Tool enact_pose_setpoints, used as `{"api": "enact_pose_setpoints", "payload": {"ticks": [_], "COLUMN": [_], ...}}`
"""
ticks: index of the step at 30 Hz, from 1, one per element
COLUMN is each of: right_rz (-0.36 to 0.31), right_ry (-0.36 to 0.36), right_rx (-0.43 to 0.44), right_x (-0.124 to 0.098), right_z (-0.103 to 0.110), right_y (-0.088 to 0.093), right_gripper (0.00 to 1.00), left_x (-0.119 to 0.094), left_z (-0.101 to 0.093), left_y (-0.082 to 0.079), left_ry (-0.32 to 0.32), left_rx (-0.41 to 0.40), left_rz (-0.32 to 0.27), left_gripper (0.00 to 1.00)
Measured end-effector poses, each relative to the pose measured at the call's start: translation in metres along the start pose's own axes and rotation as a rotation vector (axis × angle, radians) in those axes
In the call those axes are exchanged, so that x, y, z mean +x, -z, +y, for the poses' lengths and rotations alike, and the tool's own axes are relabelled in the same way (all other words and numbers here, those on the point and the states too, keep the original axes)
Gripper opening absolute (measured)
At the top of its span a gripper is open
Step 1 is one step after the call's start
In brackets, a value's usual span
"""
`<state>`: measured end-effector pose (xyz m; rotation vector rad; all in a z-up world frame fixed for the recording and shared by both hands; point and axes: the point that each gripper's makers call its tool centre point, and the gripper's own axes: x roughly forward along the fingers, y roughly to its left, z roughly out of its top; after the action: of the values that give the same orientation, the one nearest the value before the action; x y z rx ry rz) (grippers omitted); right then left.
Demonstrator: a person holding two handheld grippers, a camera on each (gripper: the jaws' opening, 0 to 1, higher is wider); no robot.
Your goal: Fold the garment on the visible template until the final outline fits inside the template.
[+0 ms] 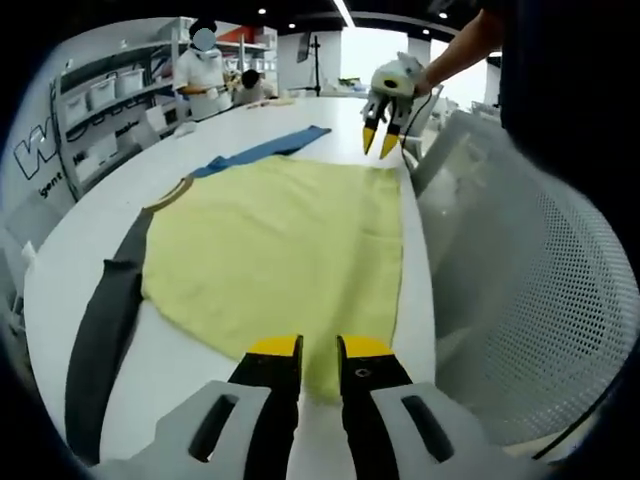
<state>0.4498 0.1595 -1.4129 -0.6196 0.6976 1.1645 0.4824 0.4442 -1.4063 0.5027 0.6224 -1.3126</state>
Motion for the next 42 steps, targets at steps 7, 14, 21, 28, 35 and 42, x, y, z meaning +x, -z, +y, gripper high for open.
{"api": "enact_pose_setpoints", "payload": {"ticks": [7, 14, 21, 28, 35, 42], "right_rz": [0.020, -0.010, -0.007, 0.005, 0.025, 0.054], "right_ry": [0.029, 0.062, 0.104, 0.129, 0.149, 0.183], "right_rx": [0.121, 0.222, 0.277, 0.298, 0.274, 0.307], "right_x": [0.012, 0.024, 0.036, 0.052, 0.061, 0.060], "right_z": [-0.013, -0.031, -0.050, -0.068, -0.080, -0.096], "right_y": [0.003, -0.004, -0.010, -0.015, -0.010, -0.002], "right_gripper": [0.26, 0.33, 0.33, 0.31, 0.28, 0.38], "left_x": [0.007, 0.017, 0.030, 0.045, 0.055, 0.060], "left_z": [0.016, 0.030, 0.041, 0.063, 0.085, 0.097], "left_y": [-0.011, -0.018, -0.015, -0.019, -0.020, -0.015], "left_ry": [-0.051, -0.080, -0.102, -0.141, -0.185, -0.208], "left_rx": [-0.062, -0.099, -0.093, -0.101, -0.117, -0.125], "left_rz": [-0.035, -0.043, -0.015, -0.006, 0.013, 0.038], "left_gripper": [0.15, 0.20, 0.20, 0.21, 0.20, 0.20]}}
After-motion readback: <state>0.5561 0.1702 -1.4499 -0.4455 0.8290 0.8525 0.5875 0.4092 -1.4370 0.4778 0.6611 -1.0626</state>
